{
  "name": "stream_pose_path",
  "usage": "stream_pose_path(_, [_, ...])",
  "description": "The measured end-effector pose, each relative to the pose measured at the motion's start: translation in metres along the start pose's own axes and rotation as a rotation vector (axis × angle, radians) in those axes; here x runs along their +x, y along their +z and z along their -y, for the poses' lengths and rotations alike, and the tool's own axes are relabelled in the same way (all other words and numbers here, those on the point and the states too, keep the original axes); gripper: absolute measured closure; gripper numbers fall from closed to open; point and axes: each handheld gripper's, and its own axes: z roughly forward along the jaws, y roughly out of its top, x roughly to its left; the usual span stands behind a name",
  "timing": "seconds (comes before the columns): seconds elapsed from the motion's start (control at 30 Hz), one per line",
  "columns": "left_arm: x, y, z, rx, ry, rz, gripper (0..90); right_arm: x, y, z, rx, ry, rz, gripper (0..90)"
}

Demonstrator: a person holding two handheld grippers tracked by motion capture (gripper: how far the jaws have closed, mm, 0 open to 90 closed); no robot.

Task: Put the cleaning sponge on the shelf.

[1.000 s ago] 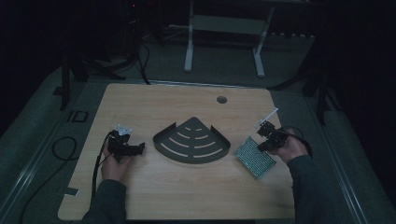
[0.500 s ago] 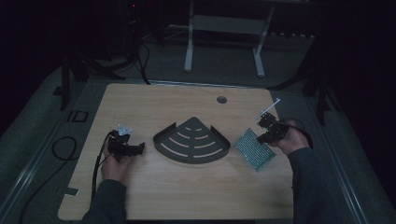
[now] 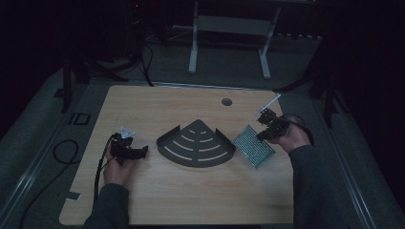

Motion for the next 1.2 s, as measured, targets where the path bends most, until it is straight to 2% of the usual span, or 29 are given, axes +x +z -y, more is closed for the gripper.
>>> stream_pose_path(0.93, [0.000, 0.000, 0.000, 0.001, 0.000, 0.001, 10.9, 0.019, -0.002, -0.044, -0.042, -0.058, -0.014, 89.9])
stream_pose_path(1.2, [0.000, 0.000, 0.000, 0.000, 0.000, 0.001, 10.9, 0.023, -0.003, -0.057, -0.056, -0.060, -0.015, 89.9])
